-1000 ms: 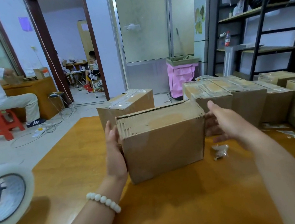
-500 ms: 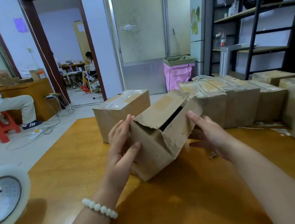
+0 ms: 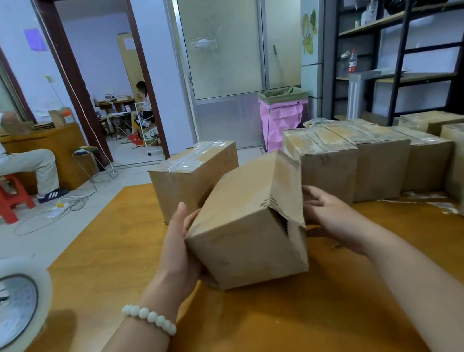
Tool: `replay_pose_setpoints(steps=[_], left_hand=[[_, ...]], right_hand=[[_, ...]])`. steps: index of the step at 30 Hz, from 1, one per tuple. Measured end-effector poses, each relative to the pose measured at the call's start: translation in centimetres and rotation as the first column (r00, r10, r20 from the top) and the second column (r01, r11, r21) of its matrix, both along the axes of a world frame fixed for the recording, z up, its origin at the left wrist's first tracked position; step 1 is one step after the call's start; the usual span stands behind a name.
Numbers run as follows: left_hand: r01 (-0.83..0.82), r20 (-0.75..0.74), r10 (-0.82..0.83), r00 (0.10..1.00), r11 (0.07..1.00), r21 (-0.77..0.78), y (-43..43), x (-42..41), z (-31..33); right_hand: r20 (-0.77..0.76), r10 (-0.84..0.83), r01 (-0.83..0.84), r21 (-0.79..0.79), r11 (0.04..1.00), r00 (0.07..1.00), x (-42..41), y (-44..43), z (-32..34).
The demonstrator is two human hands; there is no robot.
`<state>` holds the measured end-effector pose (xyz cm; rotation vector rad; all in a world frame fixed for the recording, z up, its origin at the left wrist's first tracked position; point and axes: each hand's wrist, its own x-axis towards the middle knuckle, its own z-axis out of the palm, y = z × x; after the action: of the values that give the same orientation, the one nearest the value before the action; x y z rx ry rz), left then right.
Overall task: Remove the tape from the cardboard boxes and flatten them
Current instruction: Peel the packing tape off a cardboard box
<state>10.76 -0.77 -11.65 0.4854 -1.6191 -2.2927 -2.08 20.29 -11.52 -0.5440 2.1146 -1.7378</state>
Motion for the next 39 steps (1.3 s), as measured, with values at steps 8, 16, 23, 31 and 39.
replay_pose_setpoints(steps=[8, 16, 23, 31, 39], left_hand=[[0.018, 0.044, -0.021, 0.999, 0.997, 0.069, 0.5, 0.2, 0.4], [-0.017, -0.012, 0.019, 1.000, 0.996, 0.092, 0.3, -0.2, 0.1], [-0.034, 0.014, 0.033, 0.999, 0.997, 0.067, 0.2, -0.2, -0.1], [0.053, -0.132, -0.046, 0.990, 0.997, 0.052, 0.7, -0.1, -0.3], [0.194, -0.060, -0.227, 0.972, 0.921, -0.337, -0.3, -0.3, -0.9]], right_hand=[[-0.271, -0.034, 0.118, 0.301, 0.946, 0.962, 0.6, -1.4, -1.3], [0.229, 0.403, -0.357, -0.218, 0.908, 0.886, -0.6, 1.7, -0.8], [0.025, 0.521, -0.489, 0.388, 0.782, 0.853, 1.4, 0.8, -0.5], [-0.116, 0.264, -0.205, 0.371, 0.906, 0.958, 0.7, 0.4, -0.9], [-0.064, 0.166, -0.154, 0.157, 0.975, 0.984, 0.4, 0.9, -0.7]])
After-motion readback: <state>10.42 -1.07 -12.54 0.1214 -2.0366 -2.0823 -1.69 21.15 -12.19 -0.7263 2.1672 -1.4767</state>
